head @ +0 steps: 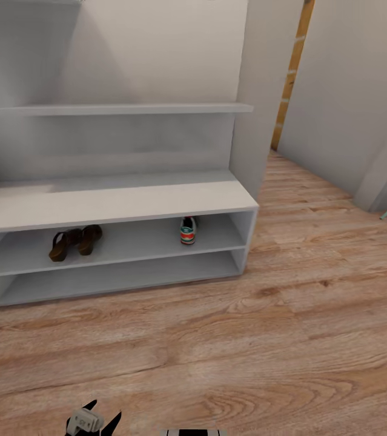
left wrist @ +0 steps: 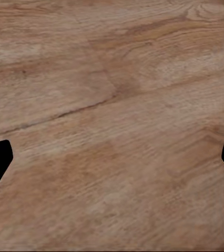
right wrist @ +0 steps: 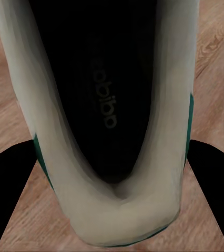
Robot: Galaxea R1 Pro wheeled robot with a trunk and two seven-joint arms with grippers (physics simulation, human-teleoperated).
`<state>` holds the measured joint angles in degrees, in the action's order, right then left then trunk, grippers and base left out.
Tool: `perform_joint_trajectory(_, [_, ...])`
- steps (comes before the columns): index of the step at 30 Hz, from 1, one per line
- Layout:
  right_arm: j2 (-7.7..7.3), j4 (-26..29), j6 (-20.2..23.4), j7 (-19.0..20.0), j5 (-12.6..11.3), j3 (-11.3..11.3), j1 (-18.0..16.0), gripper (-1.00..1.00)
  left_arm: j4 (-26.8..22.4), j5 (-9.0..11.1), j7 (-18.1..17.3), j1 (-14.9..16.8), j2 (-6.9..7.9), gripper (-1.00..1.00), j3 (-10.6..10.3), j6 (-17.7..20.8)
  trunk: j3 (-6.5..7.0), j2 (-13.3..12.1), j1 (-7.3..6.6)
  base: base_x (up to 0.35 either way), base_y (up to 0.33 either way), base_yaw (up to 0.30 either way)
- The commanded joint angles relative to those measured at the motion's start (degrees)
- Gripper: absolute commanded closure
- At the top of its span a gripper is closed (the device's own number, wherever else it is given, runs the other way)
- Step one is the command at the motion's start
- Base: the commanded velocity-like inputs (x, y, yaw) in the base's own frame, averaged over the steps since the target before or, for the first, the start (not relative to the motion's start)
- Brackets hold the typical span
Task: Pick up the two gym shoes and the two sandals from the corridor floor and place them onto the hallstand (shoe rack) in the corridor, making sure they are on the rack and not on the floor. Arrange them so the two gym shoes are next to each other and the two sandals are next to each other.
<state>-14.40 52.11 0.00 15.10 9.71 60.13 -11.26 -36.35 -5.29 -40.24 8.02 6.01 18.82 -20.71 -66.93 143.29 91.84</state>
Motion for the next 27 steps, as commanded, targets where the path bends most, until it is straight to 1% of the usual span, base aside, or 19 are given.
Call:
perform_joint_trajectory(1, [0.13, 0.01, 0.00, 0.45, 0.57, 0.26, -0.08, 1.00, -0.03, -0.54, -0.25, 0.05, -0.04, -1.00, 0.38, -0.25, -0.04, 0.02, -0.04, -0.253, -0.190, 0.000])
perform_joint_trajectory(4, [0.25, 0.01, 0.00, 0.45, 0.57, 0.25, -0.08, 1.00, -0.03, -0.53, -0.23, 0.03, -0.04, -1.00, 0.85, -0.23, -0.04, 0.02, -0.04, -0.254, -0.178, 0.000])
perform_joint_trajectory(8, [0.32, 0.01, 0.03, 0.45, 0.57, 0.25, -0.08, 1.00, -0.03, -0.45, -0.47, 0.02, -0.10, -1.00, 3.44, -0.32, -0.04, 0.02, -0.04, -0.129, -0.078, 0.000])
perform_joint_trajectory(10, [0.33, -0.03, 0.06, 0.45, 0.57, 0.25, -0.08, 1.00, -0.03, -0.44, -0.65, 0.02, -0.11, -1.00, 4.38, -0.35, -0.04, 0.02, -0.04, -0.046, -0.027, 0.000])
perform_joint_trajectory(12, [0.34, -0.05, 0.07, 0.45, 0.57, 0.25, -0.08, 1.00, -0.03, -0.43, -0.77, 0.04, -0.11, -1.00, 4.90, -0.37, -0.04, 0.02, -0.04, -0.023, -0.014, 0.004])
perform_joint_trajectory(16, [0.34, -0.08, 0.04, 0.45, 0.67, 0.25, -0.08, 1.00, -0.03, -0.49, -0.87, 0.05, -0.12, -1.00, 5.33, -0.38, -0.04, 0.02, -0.04, -0.008, -0.005, 0.129])
perform_joint_trajectory(24, [0.50, -0.08, 0.00, 0.46, 0.84, 0.17, -0.08, 1.00, -0.28, -0.58, -0.97, 0.06, 0.03, -1.00, 5.46, -0.39, -0.04, 0.02, -0.04, -0.001, 0.000, 0.265])
perform_joint_trajectory(27, [0.52, -0.08, 0.00, 0.46, 0.84, 0.16, -0.08, 1.00, -0.71, -0.53, -0.90, 0.06, 0.33, -1.00, 5.52, -0.39, -0.04, 0.02, -0.04, -0.013, 0.000, 0.277])
